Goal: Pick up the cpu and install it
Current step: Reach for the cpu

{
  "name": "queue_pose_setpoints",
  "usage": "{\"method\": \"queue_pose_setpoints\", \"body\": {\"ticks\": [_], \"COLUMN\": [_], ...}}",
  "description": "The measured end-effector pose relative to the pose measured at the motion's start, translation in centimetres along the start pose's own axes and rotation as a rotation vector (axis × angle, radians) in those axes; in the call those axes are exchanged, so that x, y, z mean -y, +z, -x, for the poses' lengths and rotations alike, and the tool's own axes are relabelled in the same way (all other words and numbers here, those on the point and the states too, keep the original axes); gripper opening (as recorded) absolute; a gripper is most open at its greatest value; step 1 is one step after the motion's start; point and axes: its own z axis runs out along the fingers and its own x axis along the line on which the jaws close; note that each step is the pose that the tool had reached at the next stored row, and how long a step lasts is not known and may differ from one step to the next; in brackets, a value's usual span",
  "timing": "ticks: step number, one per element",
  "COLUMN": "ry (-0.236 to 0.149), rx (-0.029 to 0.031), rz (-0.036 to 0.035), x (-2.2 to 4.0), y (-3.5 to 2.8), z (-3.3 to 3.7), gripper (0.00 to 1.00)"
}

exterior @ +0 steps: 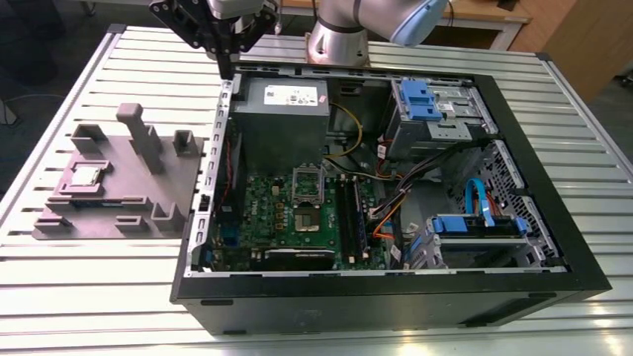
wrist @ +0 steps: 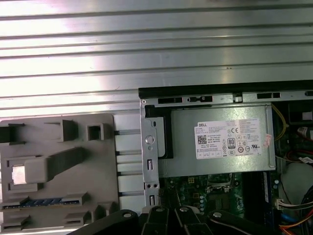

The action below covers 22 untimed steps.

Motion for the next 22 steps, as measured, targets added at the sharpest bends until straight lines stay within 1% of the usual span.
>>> {"method": "queue_pose_setpoints", "body": {"ticks": [15,22], "ry": [0.0,0.0], "rx": [-0.0001,-0.0001], "rz": [0.0,0.0], "x": [0.04,0.05], "y": [0.0,0.01], "z": [-0.52,-0.63], "gripper": [0.11,0.11]}}
